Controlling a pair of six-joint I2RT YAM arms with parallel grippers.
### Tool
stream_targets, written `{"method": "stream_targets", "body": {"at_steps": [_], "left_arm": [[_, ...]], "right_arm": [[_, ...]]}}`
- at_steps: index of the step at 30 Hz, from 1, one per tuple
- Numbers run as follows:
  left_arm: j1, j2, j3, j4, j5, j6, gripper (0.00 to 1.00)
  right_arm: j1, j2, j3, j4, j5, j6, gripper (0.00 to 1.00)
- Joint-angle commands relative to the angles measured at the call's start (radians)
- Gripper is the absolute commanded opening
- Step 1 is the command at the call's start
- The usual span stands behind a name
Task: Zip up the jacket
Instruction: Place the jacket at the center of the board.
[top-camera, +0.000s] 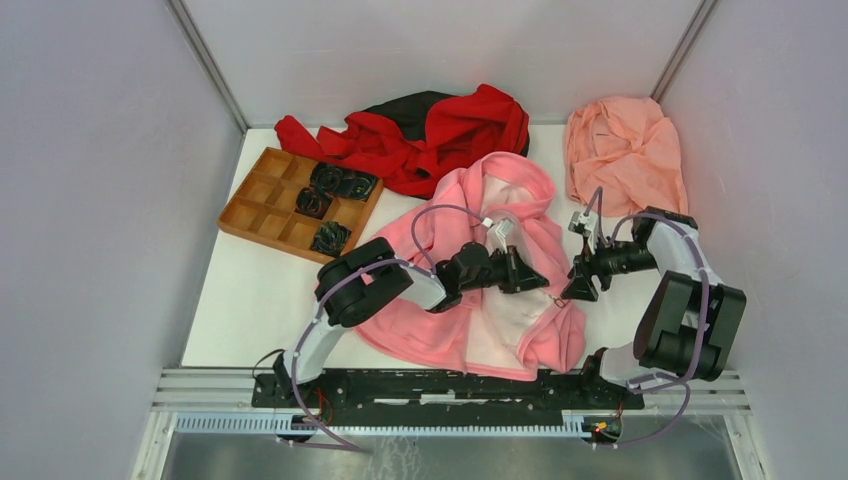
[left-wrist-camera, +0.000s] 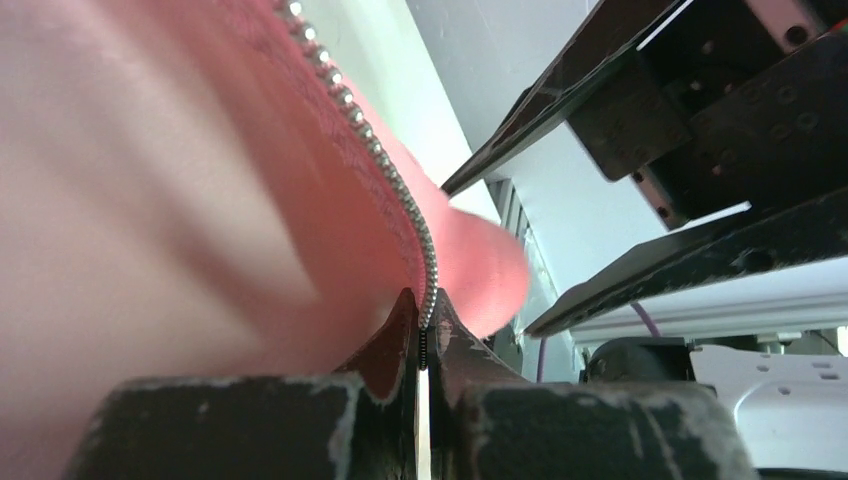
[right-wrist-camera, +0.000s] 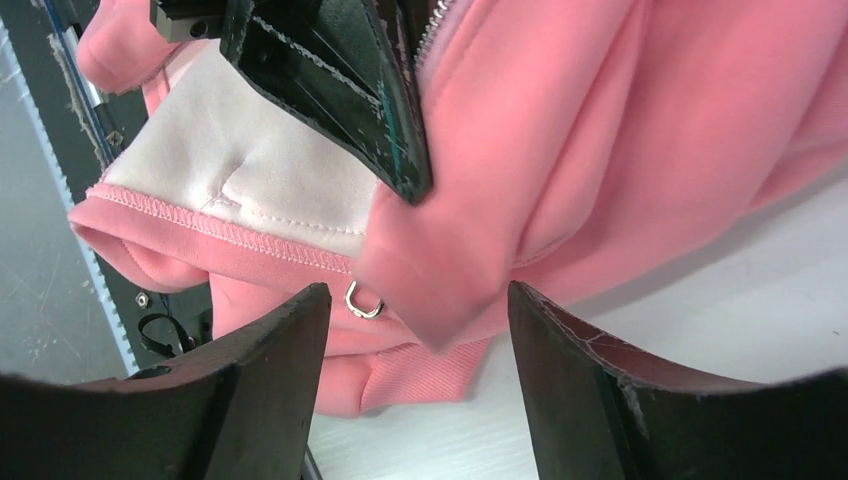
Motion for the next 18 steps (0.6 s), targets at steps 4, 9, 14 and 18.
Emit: {"method": "stream_targets", "body": {"at_steps": [4, 9, 14, 18], "left_arm": [[0.03, -0.039, -0.011, 0.022, 0.1, 0.086, 0.06], [0.03, 0.003, 0.041, 0.075, 0.107, 0.038, 0.06], [0.028, 0.044, 0.104, 0.118, 0.104, -0.013, 0.06], [0.023, 0.093, 0.171, 0.108, 0.104, -0.039, 0.06]], "right_arm": [[-0.063, -0.104, 0.024, 0.005, -0.077, 0.022, 0.73], [-0.068, -0.135, 0.056, 0.009, -0.113, 0.024, 0.75], [-0.066, -0.103, 0.12, -0.023, -0.126, 0.037, 0.76], [-0.065, -0.076, 0.144, 0.006, -0.107, 0.109, 0.75]]}}
